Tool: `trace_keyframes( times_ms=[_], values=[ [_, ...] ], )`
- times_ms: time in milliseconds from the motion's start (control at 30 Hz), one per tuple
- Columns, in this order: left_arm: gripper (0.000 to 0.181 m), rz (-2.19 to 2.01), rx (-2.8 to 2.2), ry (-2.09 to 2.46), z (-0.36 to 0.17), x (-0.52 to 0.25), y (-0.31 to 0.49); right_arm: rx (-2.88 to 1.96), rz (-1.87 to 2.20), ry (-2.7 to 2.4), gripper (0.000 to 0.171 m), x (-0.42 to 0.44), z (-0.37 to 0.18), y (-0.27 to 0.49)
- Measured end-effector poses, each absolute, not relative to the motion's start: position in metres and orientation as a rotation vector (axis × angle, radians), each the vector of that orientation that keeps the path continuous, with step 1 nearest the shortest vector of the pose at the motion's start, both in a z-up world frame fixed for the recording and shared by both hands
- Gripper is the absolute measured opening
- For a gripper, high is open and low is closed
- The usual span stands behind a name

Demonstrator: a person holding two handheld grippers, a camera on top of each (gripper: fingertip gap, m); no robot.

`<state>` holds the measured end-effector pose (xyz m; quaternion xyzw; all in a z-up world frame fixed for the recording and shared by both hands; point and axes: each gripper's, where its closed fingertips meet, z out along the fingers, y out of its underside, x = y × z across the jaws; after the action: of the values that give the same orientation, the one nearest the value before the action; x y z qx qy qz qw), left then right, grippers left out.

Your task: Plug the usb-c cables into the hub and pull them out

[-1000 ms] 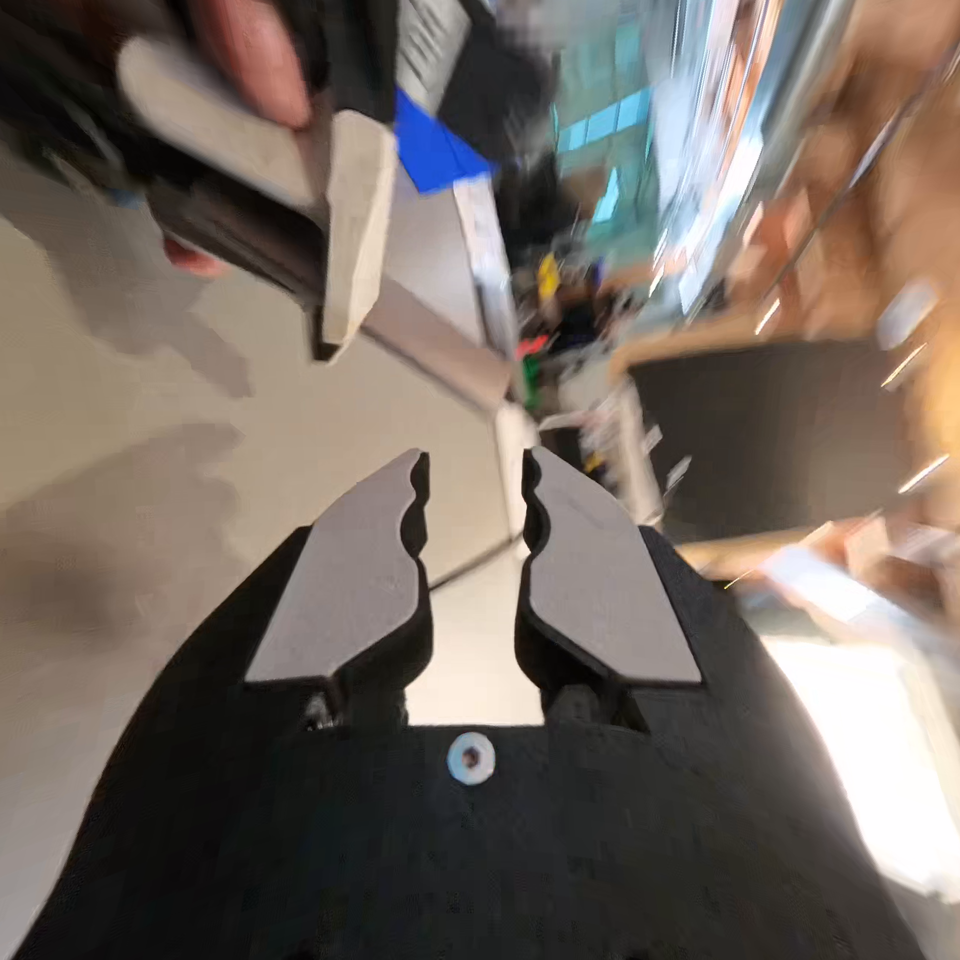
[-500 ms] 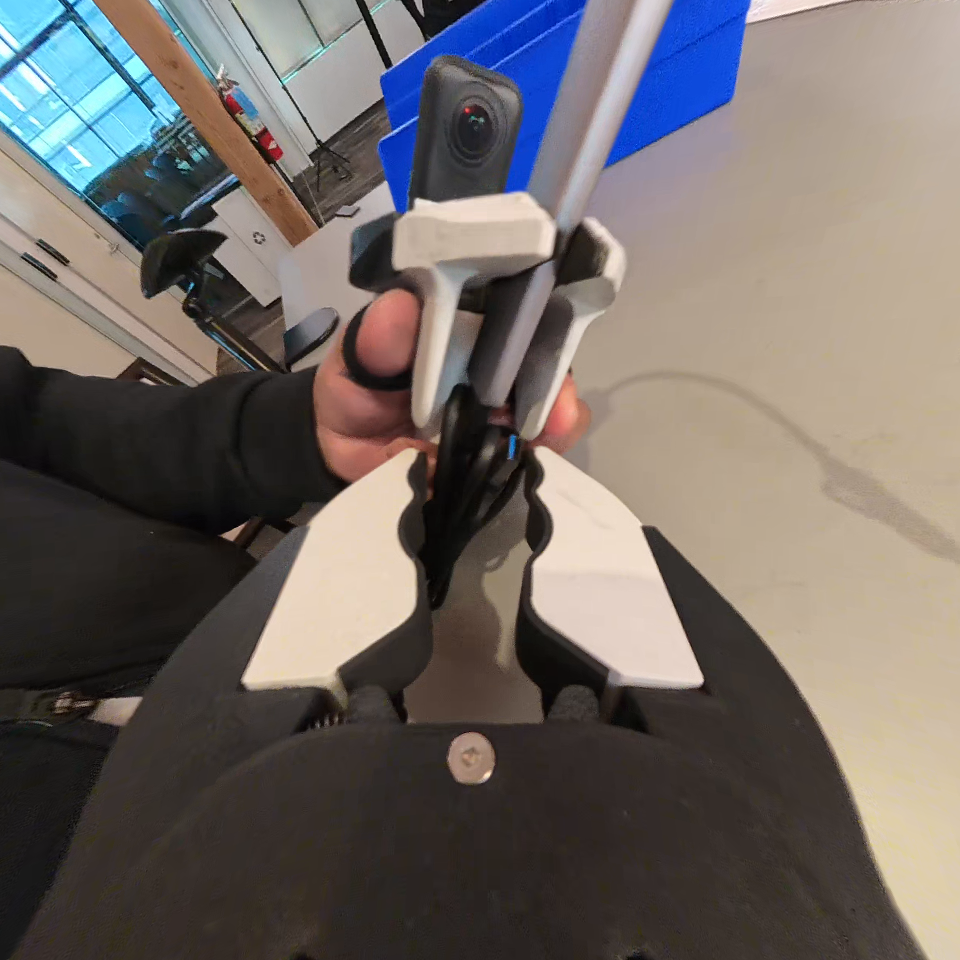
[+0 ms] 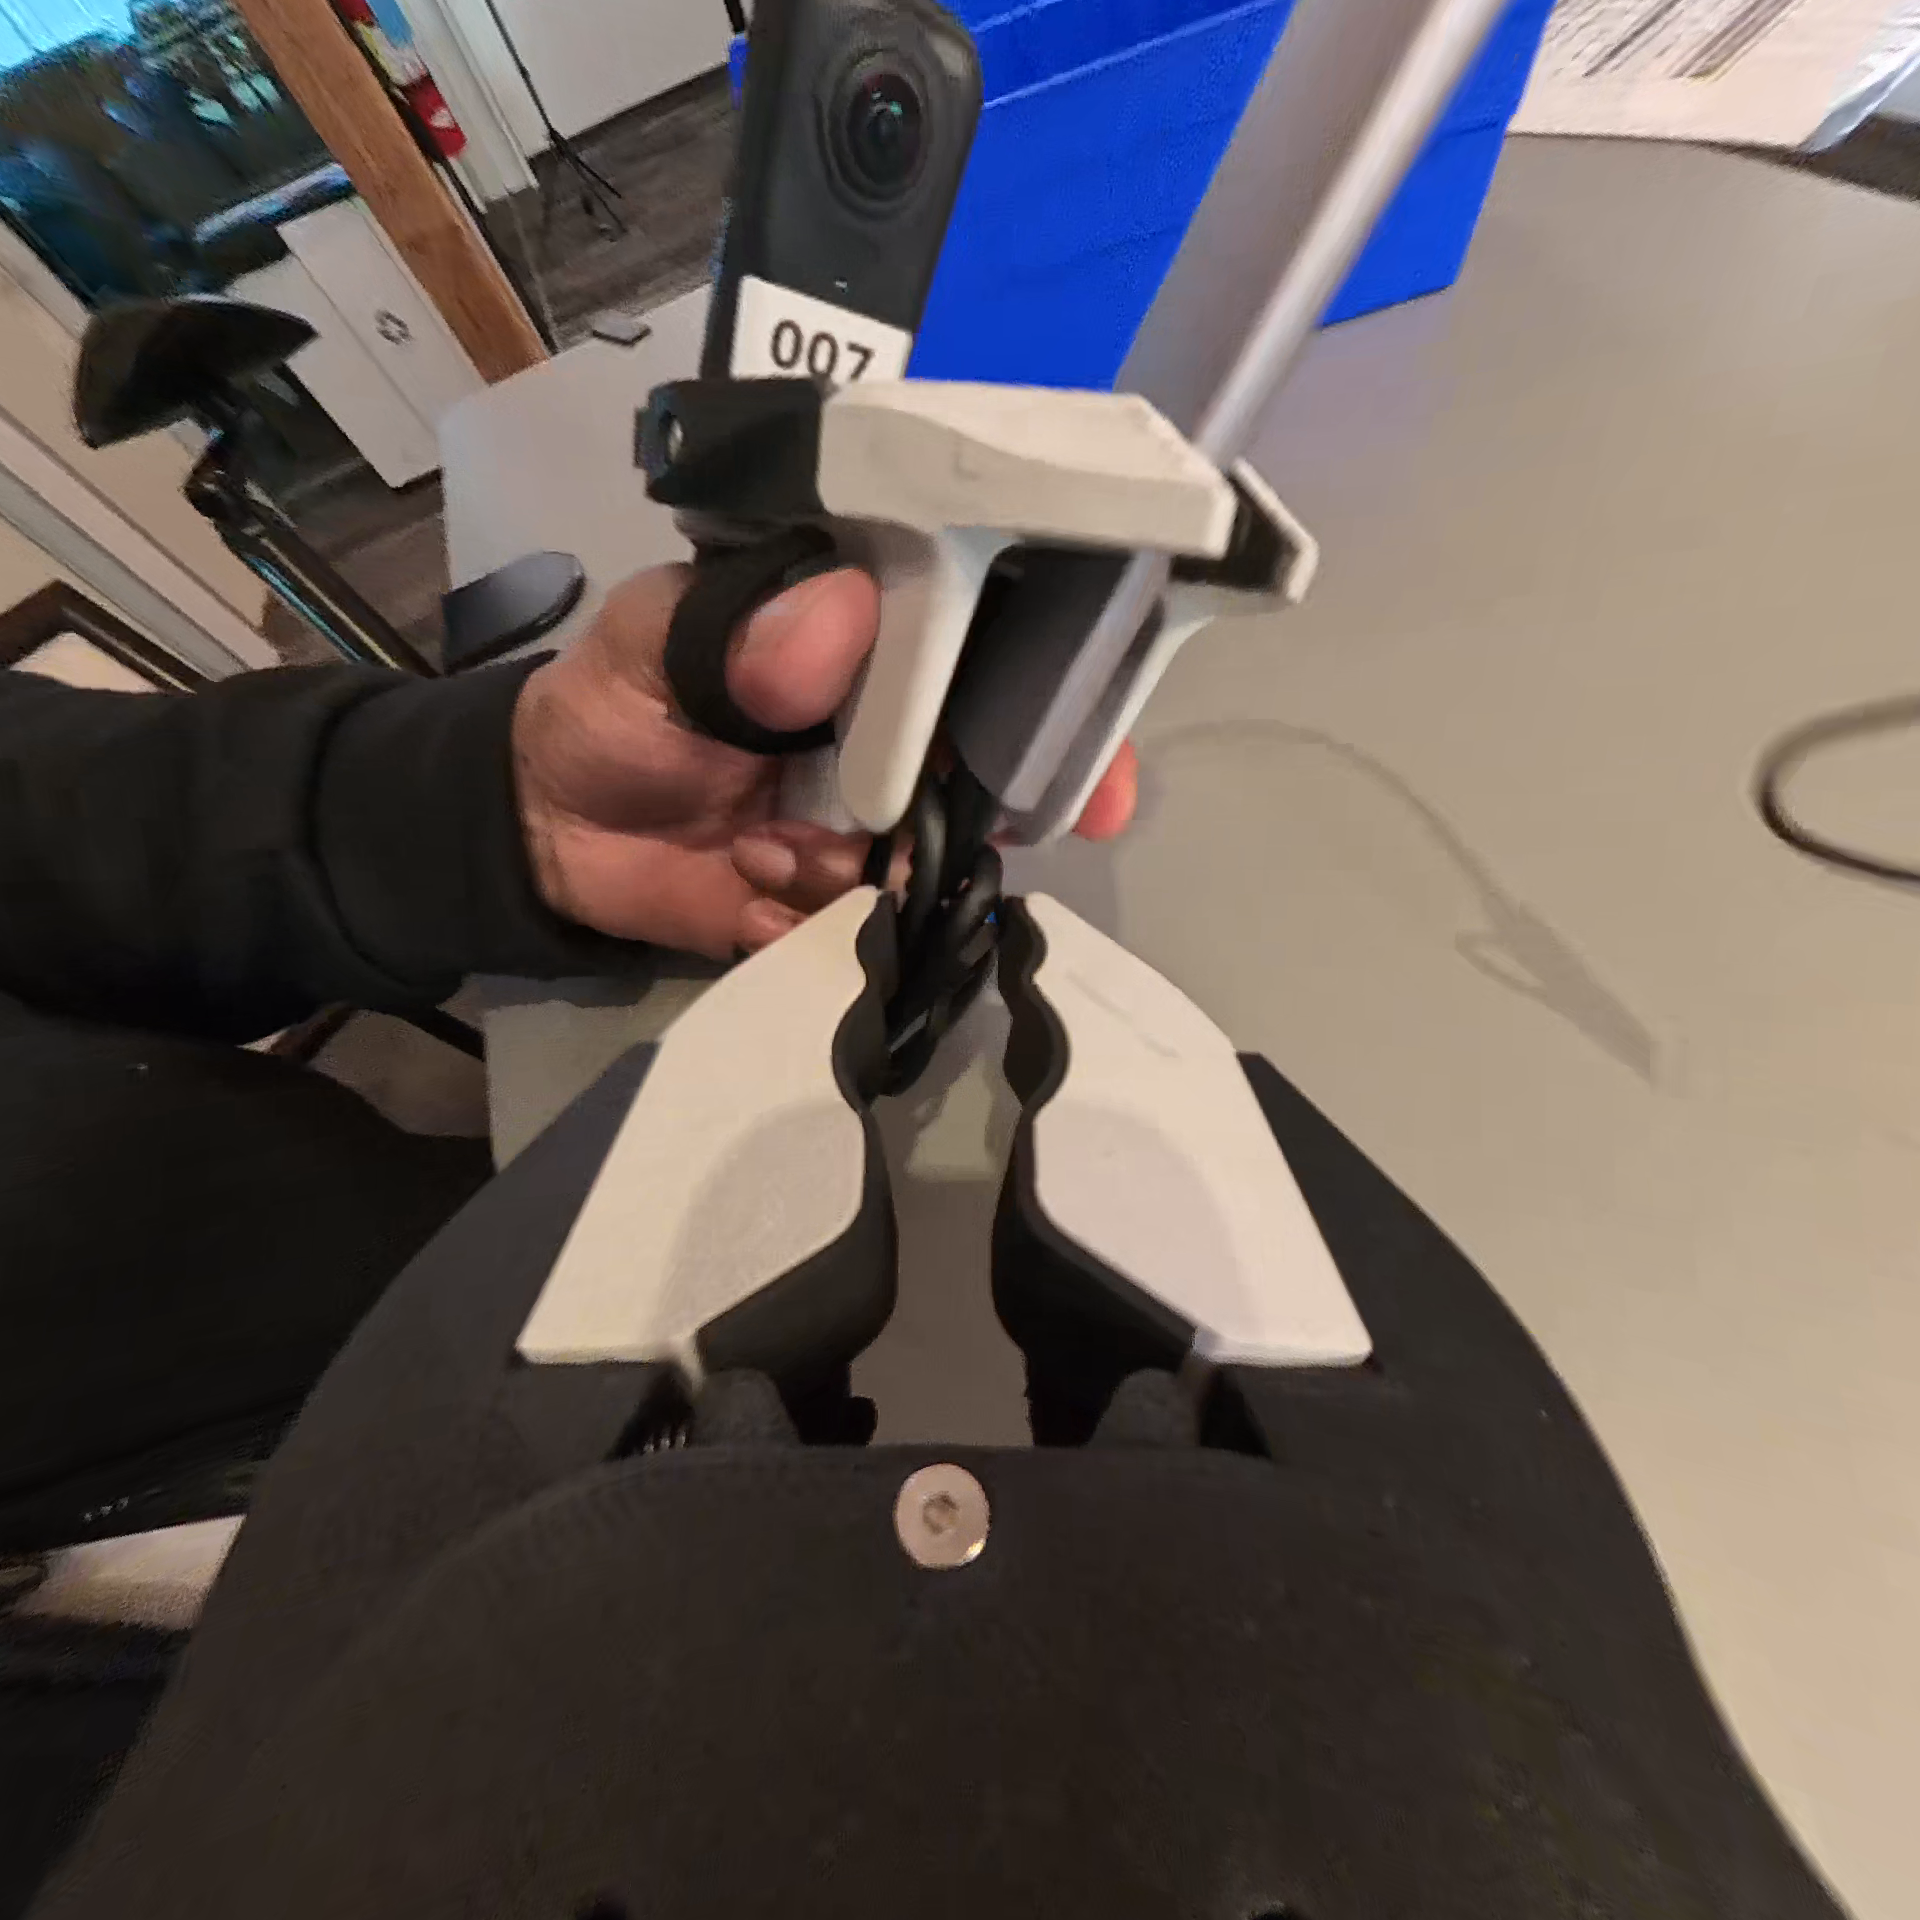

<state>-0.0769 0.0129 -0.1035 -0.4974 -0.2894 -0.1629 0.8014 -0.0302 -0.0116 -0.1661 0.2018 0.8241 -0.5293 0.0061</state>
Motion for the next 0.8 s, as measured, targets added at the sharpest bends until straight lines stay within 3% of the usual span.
trace_keyframes(
  times_ms=[500, 800],
  values=[
    [0.01, -0.327, -1.236, -0.653, -0.121, -0.07, 0.025, 0.676, -1.574, 2.625, 0.018, -0.024, -0.176, 0.026],
    [0.009, -0.242, -1.191, -0.854, -0.128, -0.082, 0.034, 0.908, -1.681, 2.834, 0.035, -0.043, -0.154, 0.04]
  ],
)
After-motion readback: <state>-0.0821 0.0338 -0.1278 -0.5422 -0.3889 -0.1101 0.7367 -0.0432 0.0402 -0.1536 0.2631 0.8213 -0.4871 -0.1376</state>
